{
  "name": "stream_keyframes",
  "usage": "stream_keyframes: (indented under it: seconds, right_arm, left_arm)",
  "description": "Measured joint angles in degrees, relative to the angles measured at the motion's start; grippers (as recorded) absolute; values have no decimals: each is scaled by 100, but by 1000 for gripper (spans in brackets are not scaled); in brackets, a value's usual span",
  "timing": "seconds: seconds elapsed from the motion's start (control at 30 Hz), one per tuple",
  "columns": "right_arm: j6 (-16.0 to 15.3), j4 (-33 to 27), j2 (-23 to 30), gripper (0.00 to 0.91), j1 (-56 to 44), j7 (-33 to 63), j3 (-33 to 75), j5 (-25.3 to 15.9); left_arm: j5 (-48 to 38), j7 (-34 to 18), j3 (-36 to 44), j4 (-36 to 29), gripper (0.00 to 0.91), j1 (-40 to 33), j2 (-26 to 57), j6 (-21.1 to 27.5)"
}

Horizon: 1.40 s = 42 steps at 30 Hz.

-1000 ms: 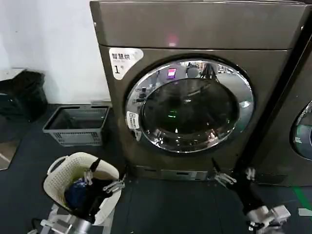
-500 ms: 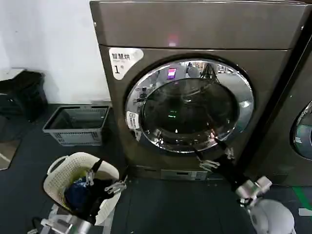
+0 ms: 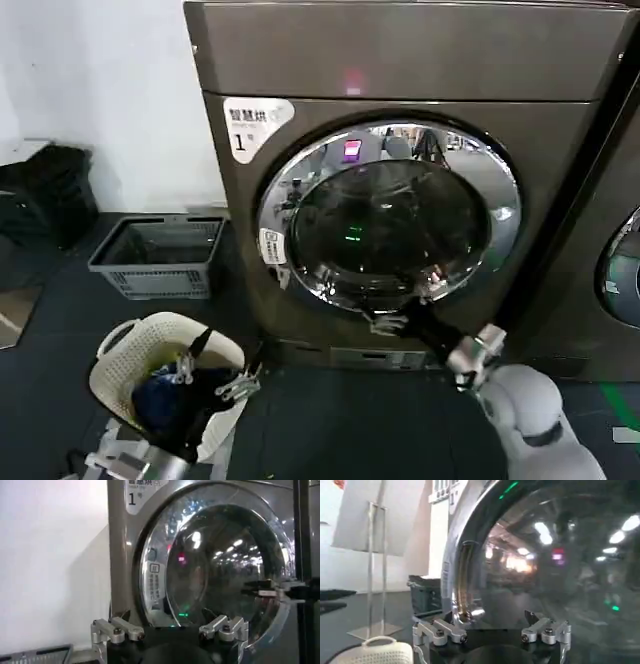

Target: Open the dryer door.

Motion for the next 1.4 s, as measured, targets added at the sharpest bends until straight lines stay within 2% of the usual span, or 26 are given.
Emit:
stream_keyframes:
  seconds: [0.93,1.4]
  right_arm:
    - [-57,-1153,576,907,1280,-81,-984,-55]
    - [-39,-1405,847,907,1506,-105,-1262,-186]
  left_arm:
    - [-48,30,-46,-94,907,71,107,5]
    - [-105,29,-82,-184,907,76,102,17]
